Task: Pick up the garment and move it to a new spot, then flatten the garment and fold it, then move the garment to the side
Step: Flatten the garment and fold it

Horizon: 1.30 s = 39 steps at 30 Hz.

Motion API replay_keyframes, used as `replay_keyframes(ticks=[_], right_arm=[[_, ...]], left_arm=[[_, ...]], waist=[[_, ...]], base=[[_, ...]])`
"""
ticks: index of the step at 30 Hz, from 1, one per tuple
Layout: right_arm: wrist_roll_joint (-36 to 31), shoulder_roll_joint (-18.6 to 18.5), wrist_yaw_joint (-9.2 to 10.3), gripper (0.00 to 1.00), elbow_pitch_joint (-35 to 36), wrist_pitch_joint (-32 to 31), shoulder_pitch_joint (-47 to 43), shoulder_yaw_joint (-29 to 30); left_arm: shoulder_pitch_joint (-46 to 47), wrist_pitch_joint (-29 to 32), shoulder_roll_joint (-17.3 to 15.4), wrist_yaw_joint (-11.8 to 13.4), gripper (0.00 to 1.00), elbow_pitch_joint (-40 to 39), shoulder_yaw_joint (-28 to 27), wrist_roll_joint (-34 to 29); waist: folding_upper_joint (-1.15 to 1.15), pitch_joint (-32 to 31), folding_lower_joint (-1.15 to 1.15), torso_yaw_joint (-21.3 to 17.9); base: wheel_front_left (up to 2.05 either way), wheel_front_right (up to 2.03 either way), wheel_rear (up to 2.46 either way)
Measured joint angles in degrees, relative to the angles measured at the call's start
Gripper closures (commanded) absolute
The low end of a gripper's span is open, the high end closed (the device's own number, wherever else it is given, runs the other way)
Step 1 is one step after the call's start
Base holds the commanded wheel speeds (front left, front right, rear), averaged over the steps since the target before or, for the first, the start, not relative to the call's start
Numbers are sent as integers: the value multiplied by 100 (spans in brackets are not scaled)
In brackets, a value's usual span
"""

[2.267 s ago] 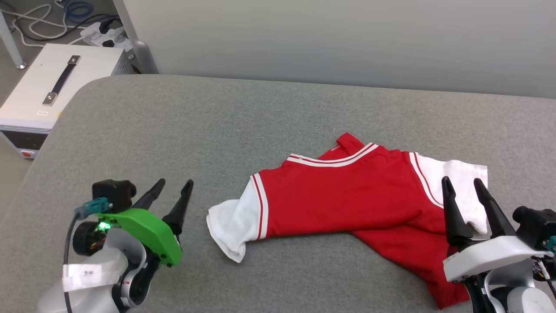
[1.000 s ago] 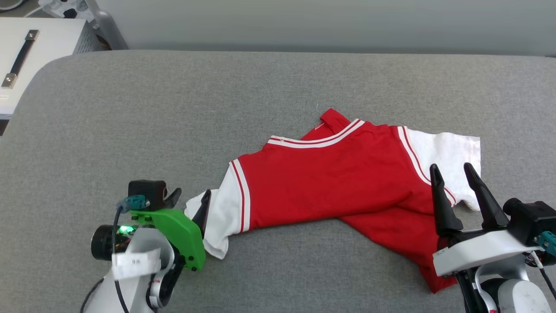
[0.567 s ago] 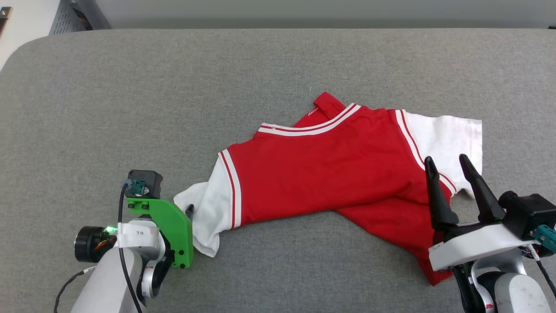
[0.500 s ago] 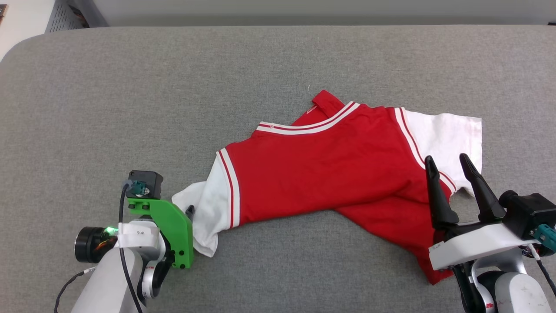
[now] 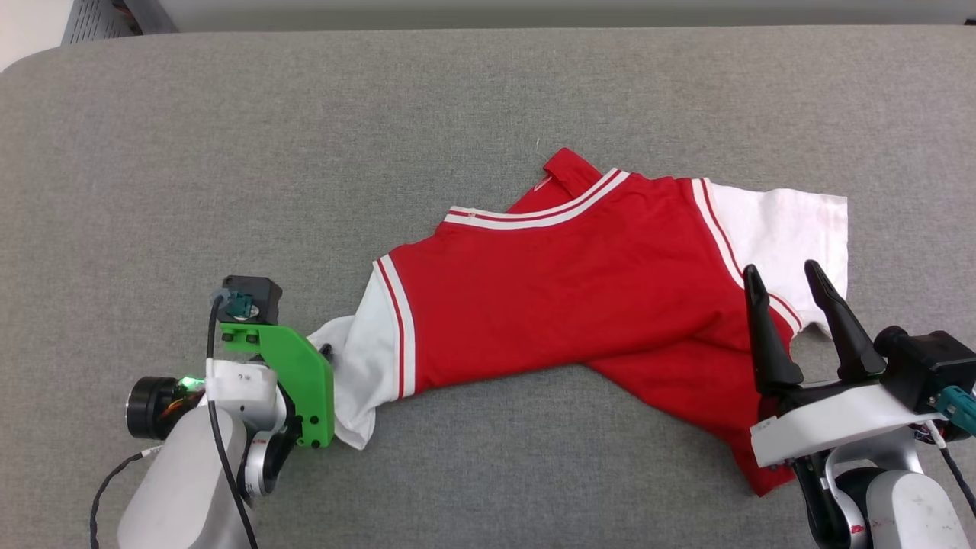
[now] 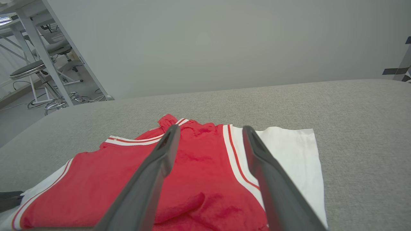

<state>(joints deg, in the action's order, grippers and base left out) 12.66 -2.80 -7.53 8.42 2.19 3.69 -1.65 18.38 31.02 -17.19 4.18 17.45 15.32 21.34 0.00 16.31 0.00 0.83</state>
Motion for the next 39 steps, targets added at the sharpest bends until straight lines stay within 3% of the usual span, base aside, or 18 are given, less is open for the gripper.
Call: replay_keyframes(ticks=[4, 11, 14, 18, 22, 26, 30, 33, 39], right_arm=[[-48, 0, 0, 0, -19, -23, 4, 23], [-266, -149, 0, 0, -104, -670, 5, 181], [-387, -305, 0, 0, -201, -1262, 13, 376], [-538, -327, 0, 0, -302, -2663, 306, 924], [-573, -404, 0, 0, -312, -3953, 714, 1132], [-571, -782, 0, 0, -319, -5196, 1275, 1224], [-342, -1178, 0, 0, -506, -6193, 1908, 1326], [-241, -1418, 0, 0, -812, -6618, 2380, 1435], [-349, -1841, 0, 0, -1539, -6770, 3062, 1536]], left_arm=[[7, -14, 47, -147, 100, 53, 70, 148], [-126, -1571, 127, -248, 100, 11, -114, 157], [-126, -1942, 129, -328, 100, -123, -134, 159], [-133, -2425, 134, -311, 100, -515, -243, 157], [-243, -2515, 136, -333, 100, -951, -177, 149], [-383, -2387, 88, -522, 100, -1417, -45, 234], [-427, -2303, 12, -553, 100, -1890, -12, 235], [-426, -2259, 10, -554, 100, -2183, 45, 237], [-410, -2258, 64, -600, 100, -2390, 163, 237]], waist=[[0, -62, 0, 19], [0, -280, 0, 123], [0, -371, 0, 205], [0, -473, 0, 358], [0, -468, 0, 469], [0, -328, 0, 546], [0, -125, 1, 638], [0, 58, 1, 716], [0, 424, 1, 923]], base=[[0, 0, 0], [0, 0, 0], [0, 0, 0], [0, 0, 0], [0, 0, 0], [0, 0, 0], [0, 0, 0], [0, 0, 0], [0, 0, 0]])
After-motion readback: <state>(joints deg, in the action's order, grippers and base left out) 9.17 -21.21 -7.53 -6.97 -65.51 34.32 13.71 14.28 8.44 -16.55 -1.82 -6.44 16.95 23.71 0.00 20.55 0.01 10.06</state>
